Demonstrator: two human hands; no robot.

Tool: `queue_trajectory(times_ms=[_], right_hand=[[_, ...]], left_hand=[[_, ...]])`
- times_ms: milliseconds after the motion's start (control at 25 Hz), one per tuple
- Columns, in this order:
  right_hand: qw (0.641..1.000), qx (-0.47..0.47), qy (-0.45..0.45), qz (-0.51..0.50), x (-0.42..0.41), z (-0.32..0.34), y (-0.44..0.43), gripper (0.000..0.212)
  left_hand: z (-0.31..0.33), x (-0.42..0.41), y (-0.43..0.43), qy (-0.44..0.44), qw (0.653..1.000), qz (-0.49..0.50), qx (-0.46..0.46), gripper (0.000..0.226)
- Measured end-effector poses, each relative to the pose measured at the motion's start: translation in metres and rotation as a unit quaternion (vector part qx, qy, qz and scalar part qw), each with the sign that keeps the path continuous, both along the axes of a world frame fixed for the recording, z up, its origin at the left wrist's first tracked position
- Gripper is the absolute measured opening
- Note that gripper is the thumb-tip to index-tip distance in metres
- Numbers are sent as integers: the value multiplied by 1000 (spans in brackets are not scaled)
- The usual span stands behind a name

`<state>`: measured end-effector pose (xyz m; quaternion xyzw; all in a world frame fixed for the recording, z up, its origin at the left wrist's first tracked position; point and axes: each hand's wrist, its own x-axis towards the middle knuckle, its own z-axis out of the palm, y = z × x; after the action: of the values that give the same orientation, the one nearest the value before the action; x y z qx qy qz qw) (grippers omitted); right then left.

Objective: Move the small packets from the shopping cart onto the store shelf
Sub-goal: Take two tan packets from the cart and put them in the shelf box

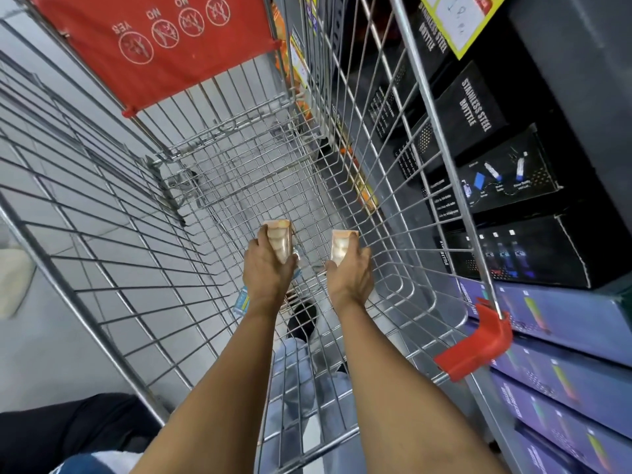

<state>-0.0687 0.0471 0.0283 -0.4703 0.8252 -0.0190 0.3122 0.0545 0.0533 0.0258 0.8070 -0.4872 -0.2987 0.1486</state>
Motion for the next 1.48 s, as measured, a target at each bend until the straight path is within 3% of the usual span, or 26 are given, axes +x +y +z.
queue_trajectory(times_ms=[280, 480, 600, 760, 920, 1080, 1280, 1480], right_hand=[[998, -45, -24, 38, 5, 71, -11, 74], [983, -143, -5, 111, 3, 181, -24, 65], [969, -217, 18, 118, -14, 258, -30, 65], [938, -341, 54, 12, -56, 338, -34, 59], [910, -401, 58, -92, -119, 385, -15, 56], [896, -388, 116, -182, -199, 402, 31, 54], [862, -358, 178, -310, -283, 400, 96, 41], [868, -278, 185, -367, -319, 381, 135, 44]], left_hand=[[53, 3, -15, -4, 998, 12, -66, 66], [148, 4, -35, 13, 995, 33, -97, 58], [223, -7, -50, 55, 979, -13, -196, 58], [314, -43, -69, 55, 942, -56, -326, 57], [367, -109, -78, 104, 913, -135, -371, 59], [395, -203, -61, 155, 879, -256, -370, 56], [388, -306, -9, 185, 793, -444, -374, 42], [383, -363, 21, 193, 826, -465, -252, 31]])
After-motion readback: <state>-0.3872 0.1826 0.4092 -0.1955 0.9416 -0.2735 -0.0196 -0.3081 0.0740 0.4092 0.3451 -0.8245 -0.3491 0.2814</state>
